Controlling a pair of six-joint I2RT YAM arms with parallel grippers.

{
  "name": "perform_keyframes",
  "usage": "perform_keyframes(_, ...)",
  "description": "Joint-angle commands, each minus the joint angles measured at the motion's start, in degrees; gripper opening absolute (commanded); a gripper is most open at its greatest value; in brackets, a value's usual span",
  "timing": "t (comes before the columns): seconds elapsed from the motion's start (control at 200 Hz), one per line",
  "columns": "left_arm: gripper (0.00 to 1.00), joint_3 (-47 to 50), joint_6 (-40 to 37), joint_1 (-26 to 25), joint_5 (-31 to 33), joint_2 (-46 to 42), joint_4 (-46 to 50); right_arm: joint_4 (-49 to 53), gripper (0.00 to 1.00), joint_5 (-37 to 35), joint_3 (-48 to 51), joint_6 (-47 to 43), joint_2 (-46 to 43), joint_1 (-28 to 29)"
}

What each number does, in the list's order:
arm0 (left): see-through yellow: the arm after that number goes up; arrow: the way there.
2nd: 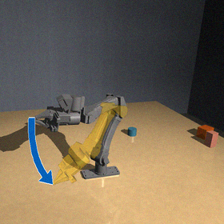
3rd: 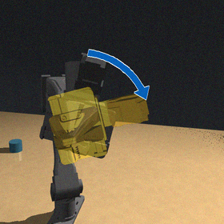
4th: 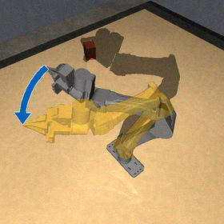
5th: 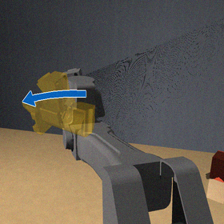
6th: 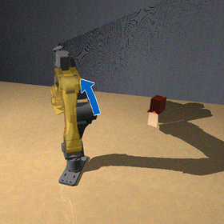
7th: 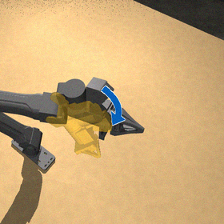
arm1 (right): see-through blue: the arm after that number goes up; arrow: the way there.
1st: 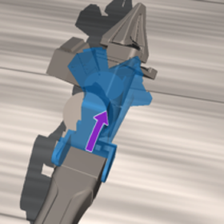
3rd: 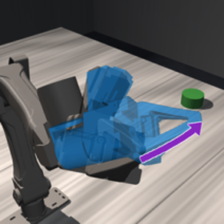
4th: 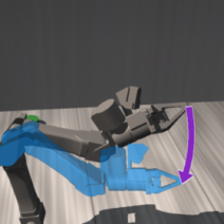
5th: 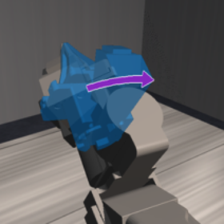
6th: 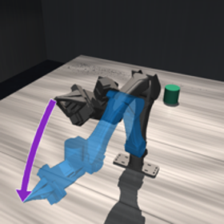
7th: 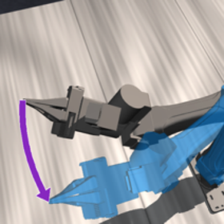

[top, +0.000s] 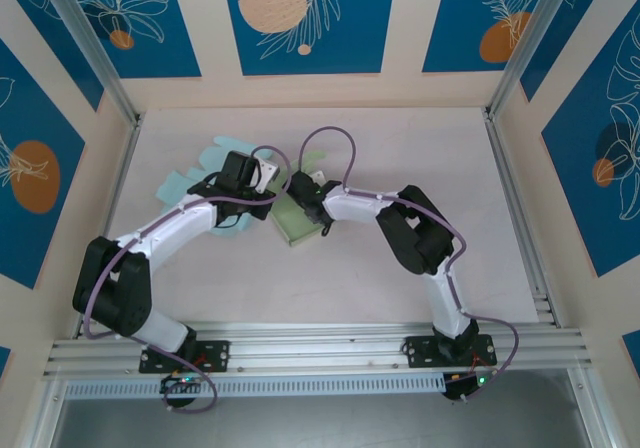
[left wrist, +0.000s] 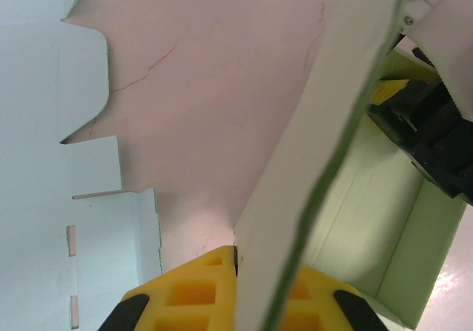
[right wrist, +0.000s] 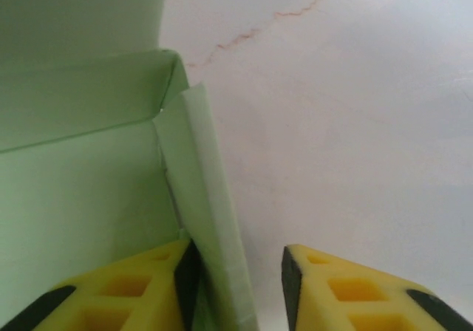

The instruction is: Fold the paper box

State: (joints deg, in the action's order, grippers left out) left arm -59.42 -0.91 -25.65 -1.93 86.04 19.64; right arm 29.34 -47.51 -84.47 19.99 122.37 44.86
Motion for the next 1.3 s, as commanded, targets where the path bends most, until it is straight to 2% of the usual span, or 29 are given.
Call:
perform_keyframes(0.0,0.0,-0.37,-2.79,-0.09,-1.15,-2.82,-1.76,6.82,0.44,3.35,2.93,0.31,0.14,-1.64)
perform_keyframes(0.305,0.0,-3.16,-5.55,-0.06,0.02,-0.61,-0.91,3.4,0.7,7.83,4.25,-0.87,-8.18,-0.5)
perform_keyframes(0.475,0.0,-2.91,-5.68,-0.09,0.53,-0.35,-1.46,1.16,0.8,10.08,6.97,-1.87,-14.02,0.49)
perform_keyframes(0.53,0.0,-2.89,-5.75,-0.04,0.53,-0.26,-1.69,0.71,0.89,10.82,7.69,-2.02,-15.71,0.58)
perform_keyframes(0.605,0.0,-2.81,-6.06,-0.08,0.62,-0.13,-2.05,0.27,0.92,11.26,8.57,-2.12,-17.87,0.75)
perform_keyframes(0.855,0.0,-3.86,-7.76,0.06,0.62,1.24,-1.18,0.01,0.93,14.22,10.61,-2.69,-24.55,0.56)
perform_keyframes(1.005,0.0,-5.02,-9.94,-0.01,0.45,2.35,-0.42,-1.9,0.84,21.22,13.35,-4.42,-32.34,-0.49)
perform_keyframes(1.16,0.0,-6.49,-11.16,0.07,-0.56,3.66,0.74,-4.64,0.78,31.73,15.86,-6.7,-40.64,-6.8)
perform_keyframes(1.295,0.0,-7.11,-12.16,0.2,-1.47,4.35,1.34,-5.2,0.77,40.35,14.78,-10.47,-41.21,-13.39)
